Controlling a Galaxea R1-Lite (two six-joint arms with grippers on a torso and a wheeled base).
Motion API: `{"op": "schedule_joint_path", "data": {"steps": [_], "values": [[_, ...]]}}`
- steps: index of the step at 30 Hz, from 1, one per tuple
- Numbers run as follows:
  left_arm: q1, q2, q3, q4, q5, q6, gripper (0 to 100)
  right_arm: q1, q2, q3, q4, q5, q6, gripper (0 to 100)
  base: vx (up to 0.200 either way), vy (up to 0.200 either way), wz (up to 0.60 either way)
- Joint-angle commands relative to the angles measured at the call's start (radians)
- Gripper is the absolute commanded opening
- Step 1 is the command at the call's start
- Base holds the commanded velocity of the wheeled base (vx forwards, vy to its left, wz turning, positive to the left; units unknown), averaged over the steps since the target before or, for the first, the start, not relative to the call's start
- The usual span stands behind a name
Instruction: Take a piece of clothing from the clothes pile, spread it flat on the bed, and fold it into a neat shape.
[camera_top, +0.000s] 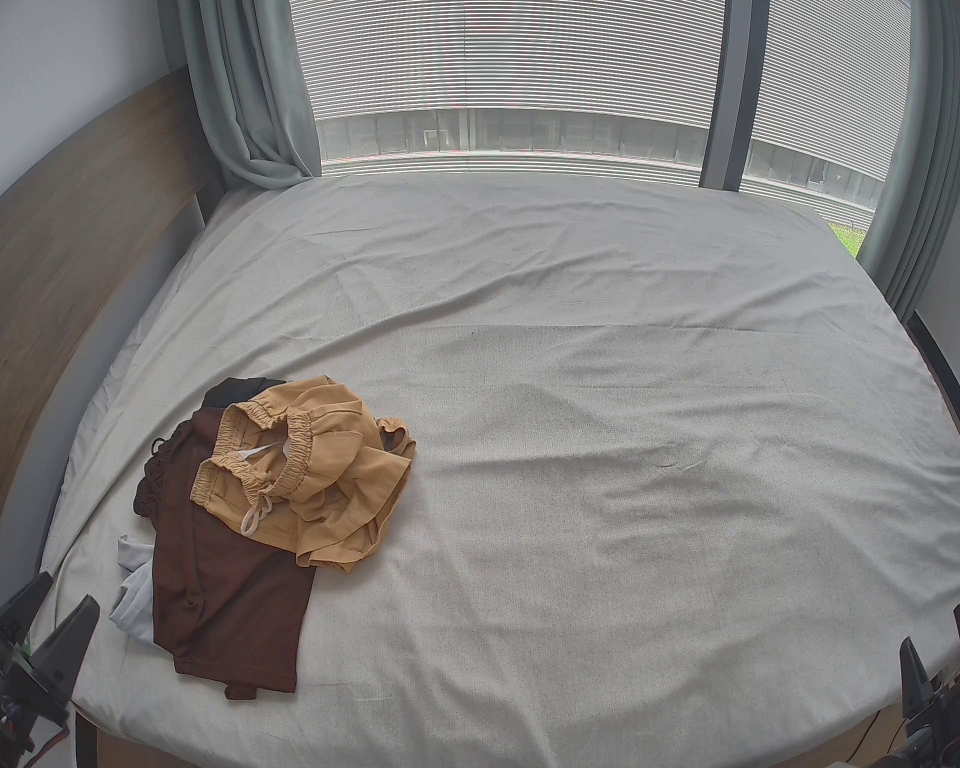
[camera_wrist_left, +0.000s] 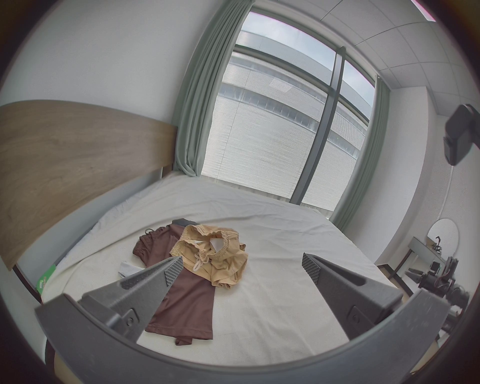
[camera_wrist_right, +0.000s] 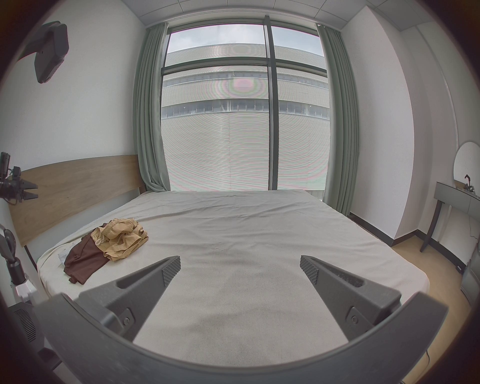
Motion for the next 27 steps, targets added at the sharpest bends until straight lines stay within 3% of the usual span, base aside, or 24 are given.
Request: {"op": "schedule_joint_path", "data": {"steps": [1,7,20,27], "values": [[-0.007,0.224,-0.051,-0.056,-0.023,-0.020,100,0.000,-0.016,0.016,0.000,0.000,0.000,100,0.000,0.000,0.00],[-0.004,0.382,-0.053,-0.173,-0.024,-0.056,100,0.000,-0.016,0.016,0.000,0.000,-0.003,100,0.000,0.000,0.00],[0.083,0.703,-0.077,-0.388,-0.145,-0.083,100,0.000,-0.016,0.016,0.000,0.000,0.000,100,0.000,0.000,0.00],[0.111,0.861,-0.142,-0.404,-0.208,-0.084,100,0.000,-0.016,0.016,0.000,0.000,0.000,100,0.000,0.000,0.00]]}}
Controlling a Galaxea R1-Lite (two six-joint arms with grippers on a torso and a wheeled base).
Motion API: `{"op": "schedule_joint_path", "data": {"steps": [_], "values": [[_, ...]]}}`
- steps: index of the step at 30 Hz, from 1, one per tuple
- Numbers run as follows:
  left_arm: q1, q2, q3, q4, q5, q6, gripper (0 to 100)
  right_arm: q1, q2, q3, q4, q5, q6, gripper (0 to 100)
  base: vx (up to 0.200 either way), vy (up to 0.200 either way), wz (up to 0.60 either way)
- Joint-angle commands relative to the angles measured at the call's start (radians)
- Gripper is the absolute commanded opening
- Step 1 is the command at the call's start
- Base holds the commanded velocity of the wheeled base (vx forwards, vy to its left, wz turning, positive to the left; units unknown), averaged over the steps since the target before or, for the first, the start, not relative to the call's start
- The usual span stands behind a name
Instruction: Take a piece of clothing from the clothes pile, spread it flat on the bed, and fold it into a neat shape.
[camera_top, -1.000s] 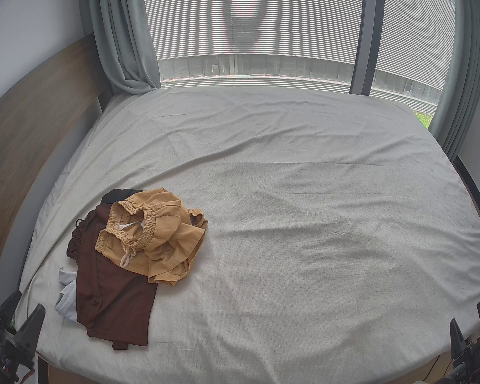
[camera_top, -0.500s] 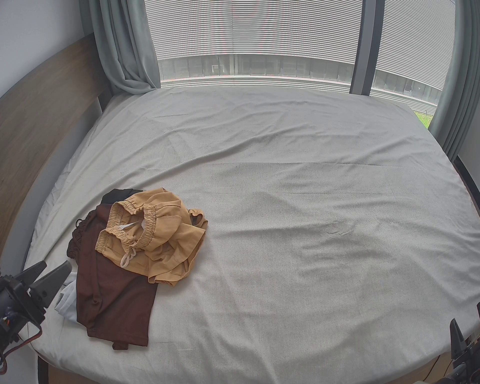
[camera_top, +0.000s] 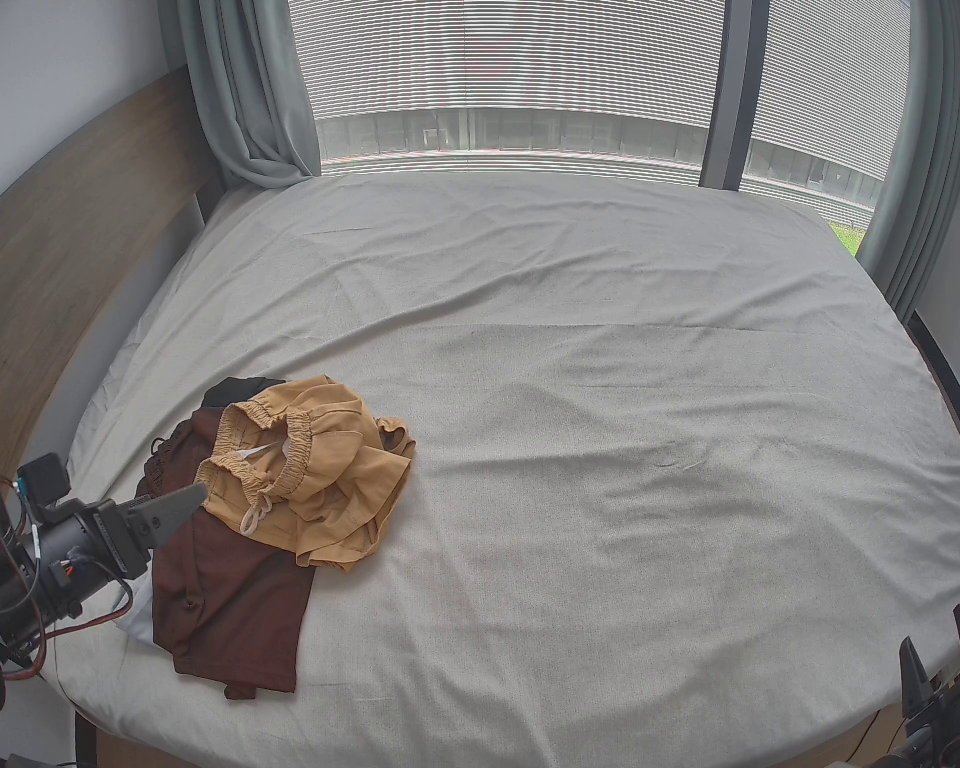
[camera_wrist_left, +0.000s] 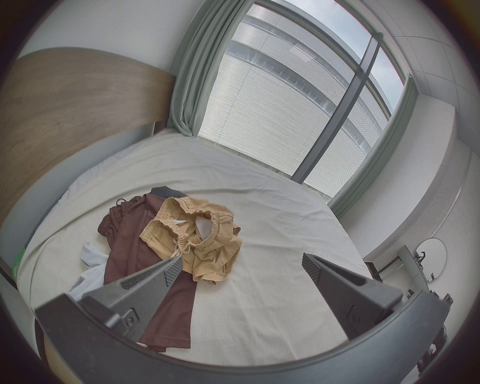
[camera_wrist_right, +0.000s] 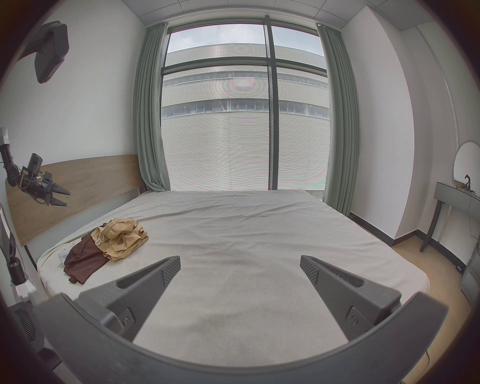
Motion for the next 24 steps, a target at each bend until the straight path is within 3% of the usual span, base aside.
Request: {"op": "schedule_joint_path", "data": {"steps": [1,14,24], "values": [[0.029,0.171,-0.058,-0.012,-0.039,0.002,100,0.000,-0.016,0.016,0.000,0.000,0.000,100,0.000,0.000,0.00],[0.020,0.435,-0.239,-0.013,-0.078,0.003,100,0.000,-0.016,0.016,0.000,0.000,0.000,100,0.000,0.000,0.00],[0.018,0.653,-0.343,-0.216,-0.118,-0.041,100,0.000,-0.016,0.016,0.000,0.000,0.002,100,0.000,0.000,0.00]]}}
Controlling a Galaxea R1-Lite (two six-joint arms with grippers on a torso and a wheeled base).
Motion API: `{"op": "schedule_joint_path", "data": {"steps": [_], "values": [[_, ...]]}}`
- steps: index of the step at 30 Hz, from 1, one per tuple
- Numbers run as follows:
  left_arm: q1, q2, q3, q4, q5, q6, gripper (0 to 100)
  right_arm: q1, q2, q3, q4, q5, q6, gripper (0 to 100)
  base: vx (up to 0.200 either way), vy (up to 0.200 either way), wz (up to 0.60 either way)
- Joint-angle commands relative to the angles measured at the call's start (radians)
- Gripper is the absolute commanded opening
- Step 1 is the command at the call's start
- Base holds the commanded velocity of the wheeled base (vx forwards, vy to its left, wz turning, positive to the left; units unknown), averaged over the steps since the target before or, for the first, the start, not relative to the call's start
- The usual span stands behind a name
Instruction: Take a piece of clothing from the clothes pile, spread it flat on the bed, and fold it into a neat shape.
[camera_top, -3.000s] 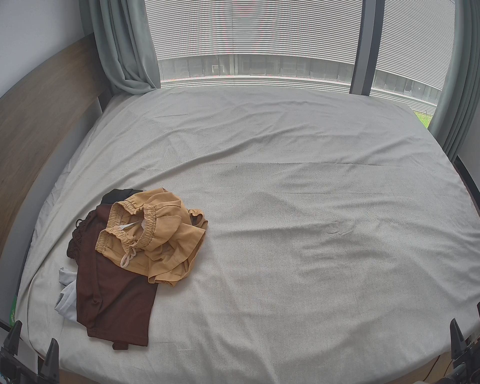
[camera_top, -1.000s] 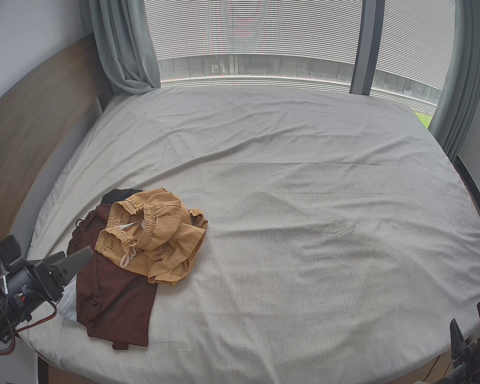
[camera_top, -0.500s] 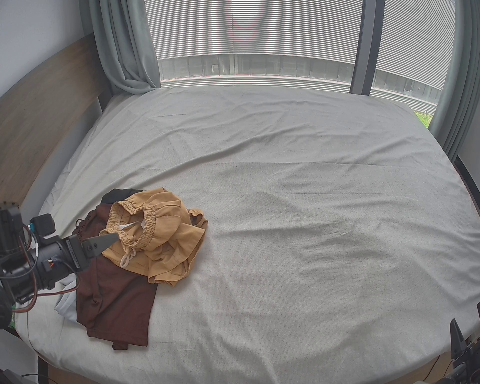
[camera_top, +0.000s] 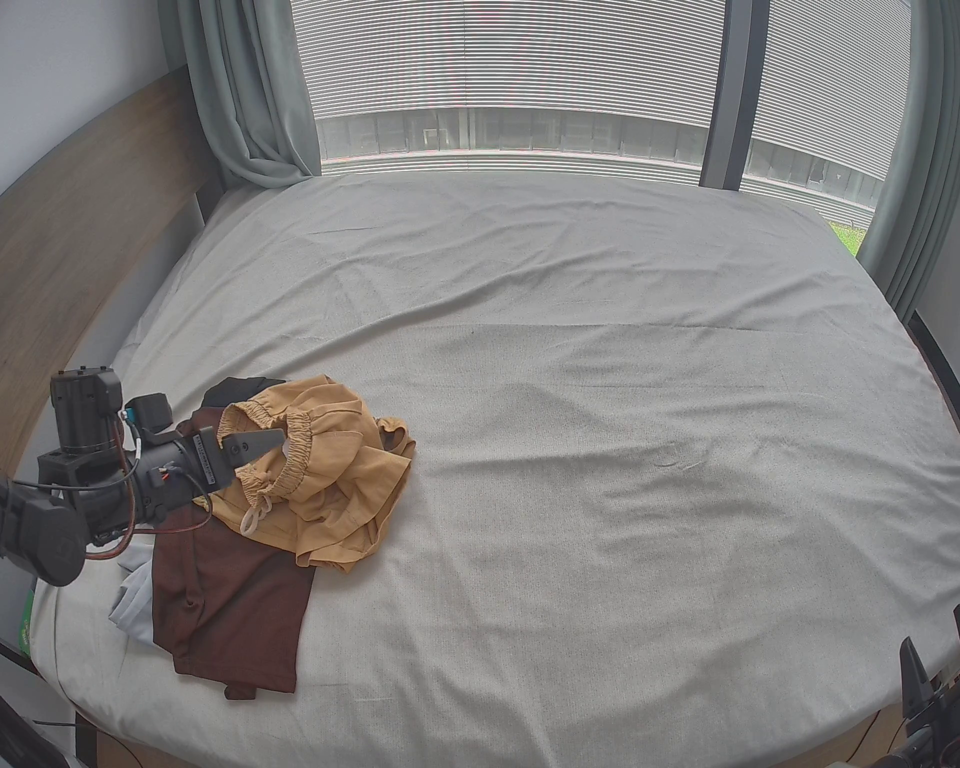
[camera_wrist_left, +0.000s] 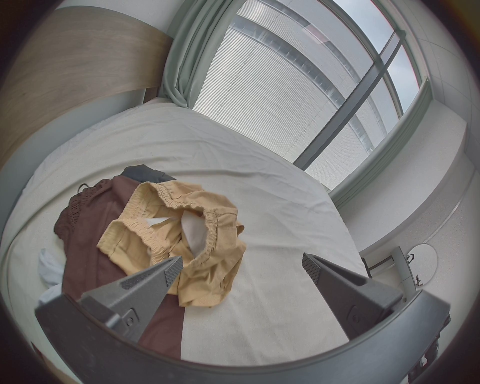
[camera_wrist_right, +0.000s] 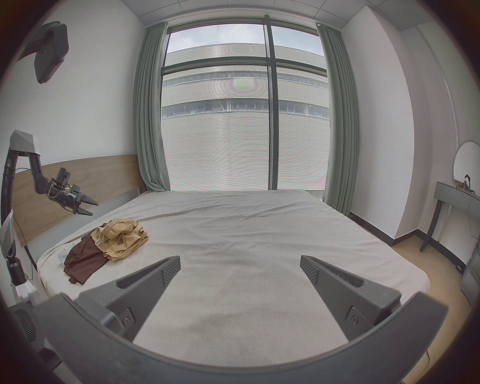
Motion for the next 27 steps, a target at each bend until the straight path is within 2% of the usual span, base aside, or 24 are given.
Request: {"op": "schedule_joint_path", "data": {"steps": [1,10,15,27], "values": [[0.000,0.132,-0.065,-0.045,-0.006,-0.024,100,0.000,-0.016,0.016,0.000,0.000,0.000,100,0.000,0.000,0.00],[-0.002,0.221,-0.168,-0.043,-0.009,-0.060,100,0.000,-0.016,0.016,0.000,0.000,0.000,100,0.000,0.000,0.00],[-0.005,0.274,-0.241,-0.037,-0.037,-0.097,100,0.000,-0.016,0.016,0.000,0.000,0.000,100,0.000,0.000,0.00],[-0.014,0.372,-0.323,-0.039,-0.040,-0.100,100,0.001,-0.016,0.016,0.000,-0.001,0.000,100,0.000,0.000,0.00]]}}
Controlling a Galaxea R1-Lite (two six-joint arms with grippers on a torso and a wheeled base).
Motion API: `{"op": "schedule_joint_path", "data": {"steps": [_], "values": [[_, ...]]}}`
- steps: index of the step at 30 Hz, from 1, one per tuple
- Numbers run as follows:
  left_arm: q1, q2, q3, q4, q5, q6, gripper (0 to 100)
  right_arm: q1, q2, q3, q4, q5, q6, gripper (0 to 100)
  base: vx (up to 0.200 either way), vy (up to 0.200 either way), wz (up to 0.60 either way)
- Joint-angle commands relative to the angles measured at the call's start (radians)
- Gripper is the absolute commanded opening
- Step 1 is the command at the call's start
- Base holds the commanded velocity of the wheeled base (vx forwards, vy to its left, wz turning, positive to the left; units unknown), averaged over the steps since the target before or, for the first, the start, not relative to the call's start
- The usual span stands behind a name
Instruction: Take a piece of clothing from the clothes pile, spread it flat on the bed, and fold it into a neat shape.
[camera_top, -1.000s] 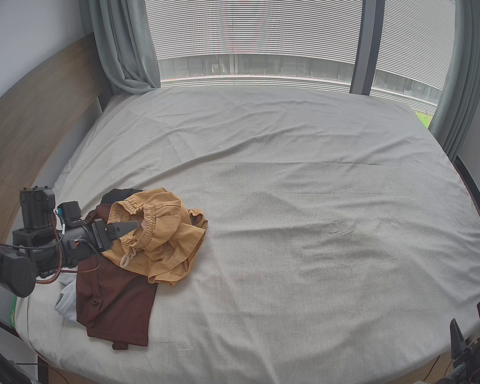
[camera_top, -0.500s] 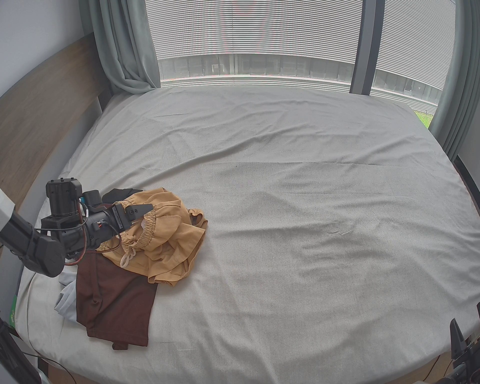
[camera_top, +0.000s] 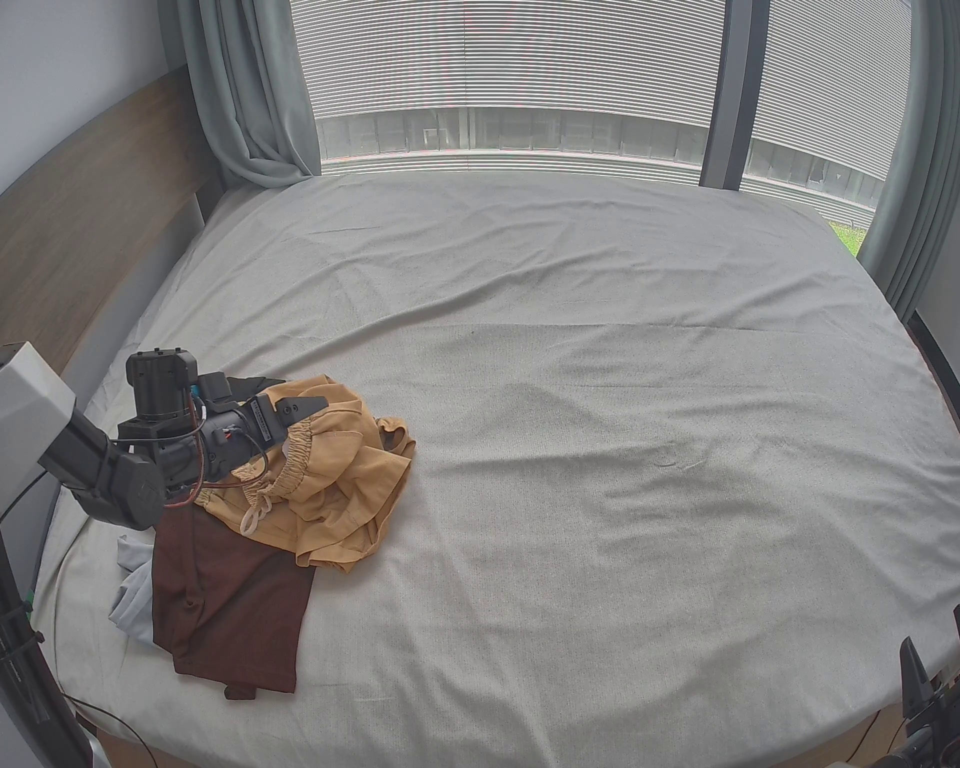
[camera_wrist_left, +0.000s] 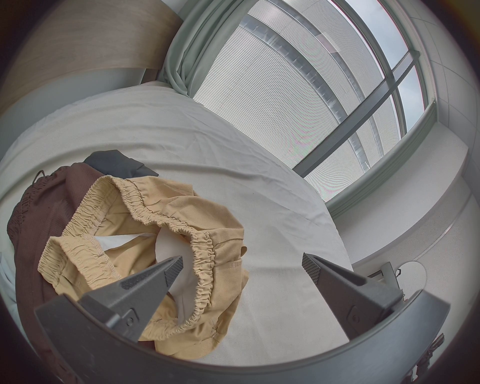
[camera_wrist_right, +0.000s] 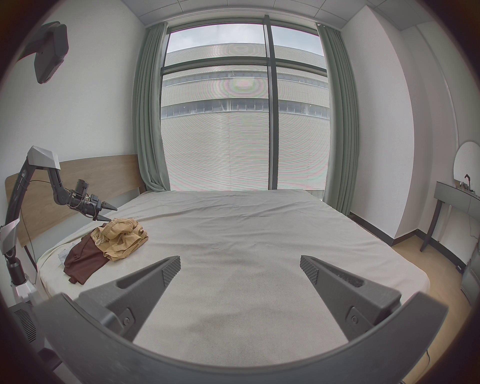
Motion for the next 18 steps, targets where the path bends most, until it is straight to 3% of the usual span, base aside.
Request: {"op": "schedule_joint_path", "data": {"steps": [1,18], "values": [[-0.008,0.042,-0.033,0.002,0.000,0.000,100,-0.001,-0.016,0.016,0.000,0.000,0.000,100,0.000,0.000,0.00],[-0.040,0.162,-0.154,-0.003,0.000,-0.003,100,0.000,-0.016,0.016,0.000,-0.002,0.000,100,0.000,0.000,0.00]]}}
